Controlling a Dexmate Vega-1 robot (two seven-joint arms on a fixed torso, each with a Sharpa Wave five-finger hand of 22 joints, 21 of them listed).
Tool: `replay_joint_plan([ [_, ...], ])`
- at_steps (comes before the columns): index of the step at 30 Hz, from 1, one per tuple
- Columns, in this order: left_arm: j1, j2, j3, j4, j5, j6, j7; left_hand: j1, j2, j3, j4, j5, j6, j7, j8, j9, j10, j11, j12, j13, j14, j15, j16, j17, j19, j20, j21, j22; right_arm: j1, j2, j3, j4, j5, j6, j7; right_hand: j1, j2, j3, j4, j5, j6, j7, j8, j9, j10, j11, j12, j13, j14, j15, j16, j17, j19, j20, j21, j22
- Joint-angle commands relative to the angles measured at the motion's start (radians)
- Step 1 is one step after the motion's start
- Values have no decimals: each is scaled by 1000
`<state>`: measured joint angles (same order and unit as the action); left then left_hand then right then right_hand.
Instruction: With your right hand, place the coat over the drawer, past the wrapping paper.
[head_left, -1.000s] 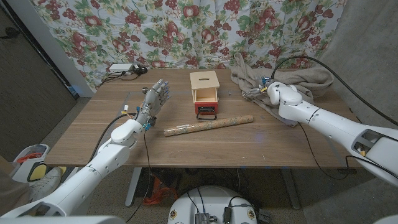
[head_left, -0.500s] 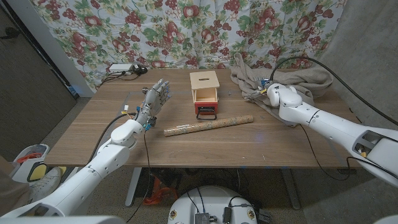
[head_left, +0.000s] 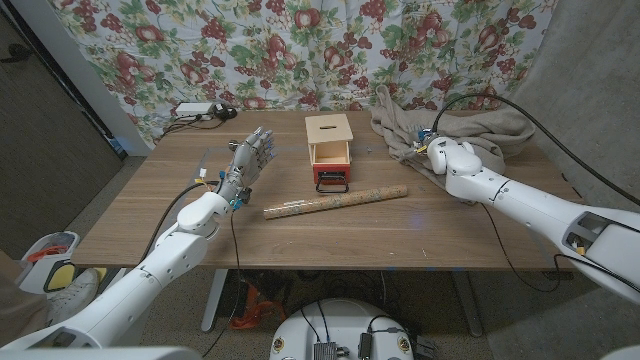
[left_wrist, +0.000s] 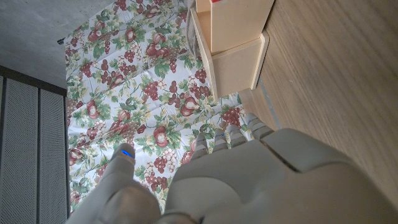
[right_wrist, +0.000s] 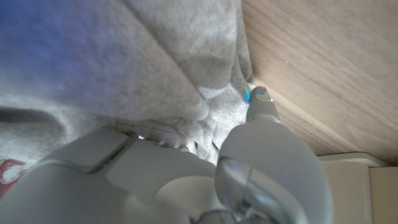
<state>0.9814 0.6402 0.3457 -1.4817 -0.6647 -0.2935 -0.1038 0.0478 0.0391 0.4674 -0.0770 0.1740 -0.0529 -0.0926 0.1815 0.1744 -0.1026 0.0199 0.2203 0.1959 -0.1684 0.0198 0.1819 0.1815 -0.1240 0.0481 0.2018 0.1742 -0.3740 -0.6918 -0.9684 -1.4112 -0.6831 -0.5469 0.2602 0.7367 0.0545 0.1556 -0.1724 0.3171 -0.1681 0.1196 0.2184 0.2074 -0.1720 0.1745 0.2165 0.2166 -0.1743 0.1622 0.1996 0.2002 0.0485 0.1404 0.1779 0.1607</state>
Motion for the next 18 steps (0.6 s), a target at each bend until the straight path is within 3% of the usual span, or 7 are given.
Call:
replay_joint_plan([
  [1,-4,-2,0,8,-3,-2,-5,-4,-2,-3,-2,6,1,-3,3,4,1,2,2,1,-70,0,5,1,3,6,-5,3,-7,6,-7,7,-2,-14,-10,30,3,15,-5,-11,-87,76,5,5,-50,-4,7,3,-66,-1,9,2,21,-1,11,4],
  [6,0,0,-2,4,-4,-1,-3,-4,-2,-4,-2,6,2,-2,4,4,1,2,1,1,-70,0,5,1,3,6,-5,3,-4,15,-16,15,-11,-18,-18,66,0,26,-6,-27,-79,77,7,5,-42,-12,13,5,-45,8,14,0,40,7,15,4],
  [10,2,0,-2,2,-6,-1,-1,-5,-2,-4,-2,6,3,-3,4,4,1,2,1,1,-69,1,5,1,3,6,-5,3,-2,21,-22,23,-16,-20,-26,98,-9,34,-4,-44,-59,72,13,5,-22,-7,20,4,-28,-19,16,-1,65,-21,20,5],
  [16,7,3,-4,-1,-5,-1,1,-5,-1,-4,-2,6,3,-3,4,4,1,4,1,1,-69,-1,5,1,3,7,-5,3,-5,27,-12,34,-1,-16,-48,119,-12,39,1,-59,-43,65,15,5,0,-13,27,4,-5,-33,20,-2,97,-37,26,6],
  [18,7,1,-4,2,-4,-4,2,-5,-1,-4,-2,6,2,-2,4,4,1,3,1,1,-69,0,5,1,4,6,-5,3,-6,28,-10,36,3,-15,-54,138,-11,45,3,-69,-33,70,15,5,12,-10,31,4,25,-28,27,-2,133,-35,34,7],
])
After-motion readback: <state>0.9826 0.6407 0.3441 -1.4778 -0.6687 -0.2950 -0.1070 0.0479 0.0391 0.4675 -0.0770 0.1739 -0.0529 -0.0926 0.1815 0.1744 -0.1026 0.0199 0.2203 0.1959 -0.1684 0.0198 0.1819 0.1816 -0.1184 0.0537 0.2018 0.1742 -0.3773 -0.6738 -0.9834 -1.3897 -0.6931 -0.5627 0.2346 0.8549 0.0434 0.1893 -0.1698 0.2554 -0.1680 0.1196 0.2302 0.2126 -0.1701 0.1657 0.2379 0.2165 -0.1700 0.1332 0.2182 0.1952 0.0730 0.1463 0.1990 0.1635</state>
